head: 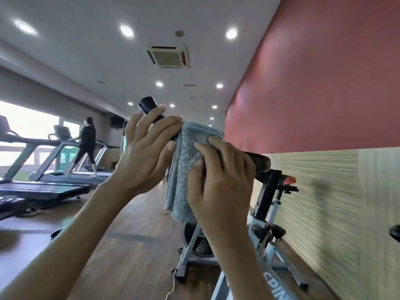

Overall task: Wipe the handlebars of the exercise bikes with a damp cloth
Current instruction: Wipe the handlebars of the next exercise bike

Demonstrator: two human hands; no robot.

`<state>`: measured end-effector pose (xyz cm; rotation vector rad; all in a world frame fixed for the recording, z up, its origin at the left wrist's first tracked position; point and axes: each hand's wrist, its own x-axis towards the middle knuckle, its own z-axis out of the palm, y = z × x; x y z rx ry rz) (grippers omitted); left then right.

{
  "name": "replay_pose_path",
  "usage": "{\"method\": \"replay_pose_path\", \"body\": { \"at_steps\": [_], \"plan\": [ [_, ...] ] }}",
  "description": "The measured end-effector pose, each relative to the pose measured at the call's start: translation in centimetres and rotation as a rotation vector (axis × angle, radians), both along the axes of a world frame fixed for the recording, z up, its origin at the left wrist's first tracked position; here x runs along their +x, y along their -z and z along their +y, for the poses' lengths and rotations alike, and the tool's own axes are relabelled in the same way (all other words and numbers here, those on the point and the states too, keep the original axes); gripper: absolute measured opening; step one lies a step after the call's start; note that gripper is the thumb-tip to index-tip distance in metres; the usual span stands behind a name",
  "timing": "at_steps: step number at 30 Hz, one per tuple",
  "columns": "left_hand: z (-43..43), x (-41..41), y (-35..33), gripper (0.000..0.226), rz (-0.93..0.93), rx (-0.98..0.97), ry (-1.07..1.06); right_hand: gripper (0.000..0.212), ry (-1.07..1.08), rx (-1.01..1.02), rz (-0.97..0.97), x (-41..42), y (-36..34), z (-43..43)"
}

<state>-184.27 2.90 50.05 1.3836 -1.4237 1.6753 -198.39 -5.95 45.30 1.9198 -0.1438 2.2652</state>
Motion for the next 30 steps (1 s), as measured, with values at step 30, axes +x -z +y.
{"method": "replay_pose_path", "body": {
  "at_steps": [30],
  "plan": [
    [-1.5,-1.4,1.1,0.037,0.040,-0.084,0.049,0.040,0.183,-0.113,-0.396,5.6,-0.5,-4.4]
  ]
}}
